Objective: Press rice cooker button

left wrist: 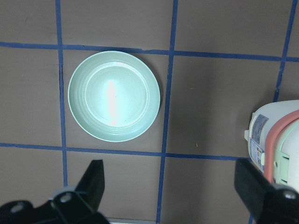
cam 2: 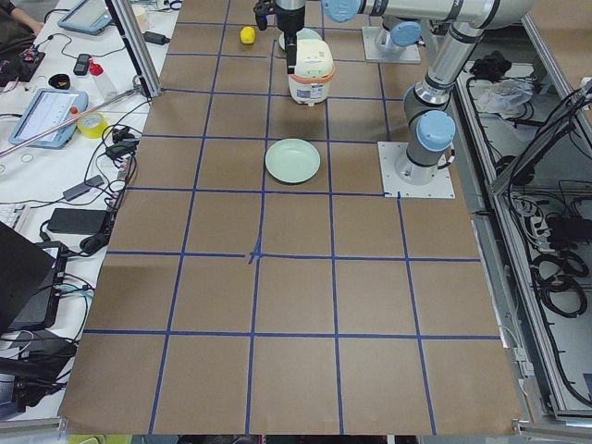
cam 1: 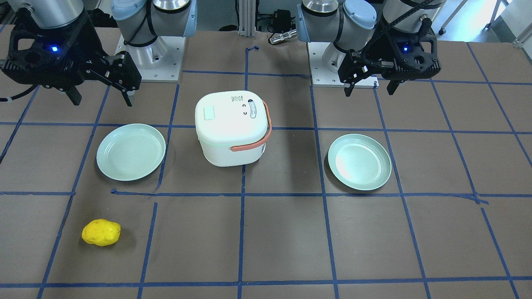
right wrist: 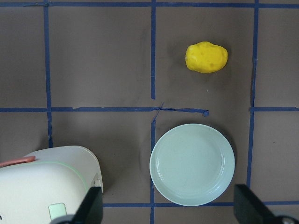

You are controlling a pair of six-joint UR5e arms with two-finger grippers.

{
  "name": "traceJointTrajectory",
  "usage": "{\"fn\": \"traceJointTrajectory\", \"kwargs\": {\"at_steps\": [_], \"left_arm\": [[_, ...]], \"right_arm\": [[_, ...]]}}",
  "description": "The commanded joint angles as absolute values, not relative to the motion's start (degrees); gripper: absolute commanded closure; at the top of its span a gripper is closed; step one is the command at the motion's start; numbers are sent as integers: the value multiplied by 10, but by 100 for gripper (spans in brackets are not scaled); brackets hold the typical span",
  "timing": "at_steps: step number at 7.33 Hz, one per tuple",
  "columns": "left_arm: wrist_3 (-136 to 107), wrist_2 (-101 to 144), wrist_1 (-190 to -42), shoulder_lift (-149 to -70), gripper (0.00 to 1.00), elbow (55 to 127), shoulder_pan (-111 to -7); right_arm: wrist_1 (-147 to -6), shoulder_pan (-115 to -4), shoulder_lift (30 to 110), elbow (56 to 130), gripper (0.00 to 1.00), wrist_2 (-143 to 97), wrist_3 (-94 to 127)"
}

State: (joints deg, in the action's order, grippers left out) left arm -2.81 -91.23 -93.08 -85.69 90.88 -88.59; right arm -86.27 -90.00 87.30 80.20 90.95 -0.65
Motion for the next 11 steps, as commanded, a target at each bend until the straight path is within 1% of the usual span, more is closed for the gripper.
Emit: {"fn": "traceJointTrajectory", "kwargs": {"at_steps": [1,2,3,4,5,8,10,11], "left_arm": [[-29,-912,-931,-857,0,909,-886],[-28,-912,-931,-857,0,909,-886],[-29,-912,-931,-857,0,909,-886],[-28,-912,-931,-857,0,909,-886],[-28,-912,-931,-857,0,909,-886],[-28,-912,-931,-857,0,909,-886],[-29,-912,-931,-857,0,909,-886],[-28,-912,-931,-857,0,909,-886]], "right_arm": [[-859,-901,874,803,0,909,-6],[-856,-901,874,806,13,909,-5],[-855,-914,876,812,54,909,-5],[-855,-942,876,819,81,911,12],[-855,-972,876,830,100,911,85],[-885,-1057,877,923,100,906,163],[-993,-1080,877,1002,100,900,163],[-1018,-1080,878,1031,100,897,158]]}}
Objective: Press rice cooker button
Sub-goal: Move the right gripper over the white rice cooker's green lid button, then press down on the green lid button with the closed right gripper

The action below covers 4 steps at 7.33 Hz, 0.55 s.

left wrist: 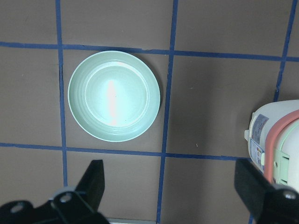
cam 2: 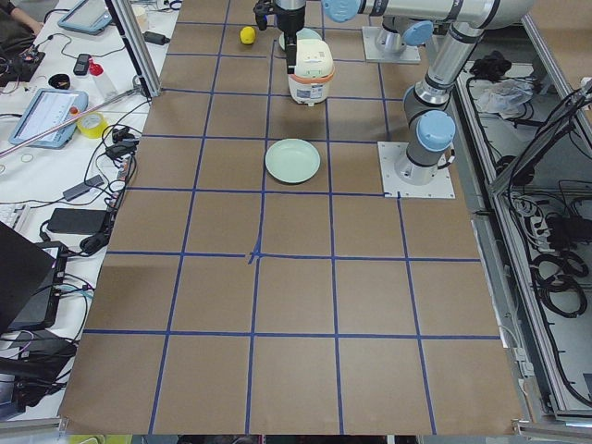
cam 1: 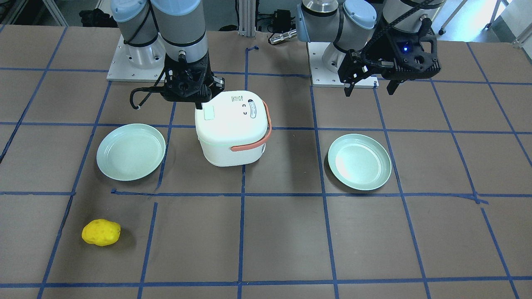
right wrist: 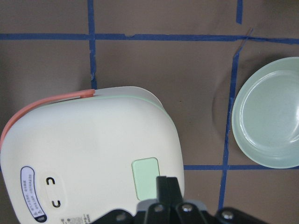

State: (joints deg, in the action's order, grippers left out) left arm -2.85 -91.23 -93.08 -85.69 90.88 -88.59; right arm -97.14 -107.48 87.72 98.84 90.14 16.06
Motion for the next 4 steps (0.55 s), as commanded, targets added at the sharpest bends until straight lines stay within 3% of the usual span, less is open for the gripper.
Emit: {"fn": "traceJointTrajectory", "kwargs": {"at_steps": [1,4], "left_arm": [[-28,-912,-931,-857,0,909,-886],[-28,-912,-931,-857,0,909,-886]], "right_arm": [[-1020,-1081,880,1041,100,897,156],[-1019,-1094,874,1042,100,903,153]]}}
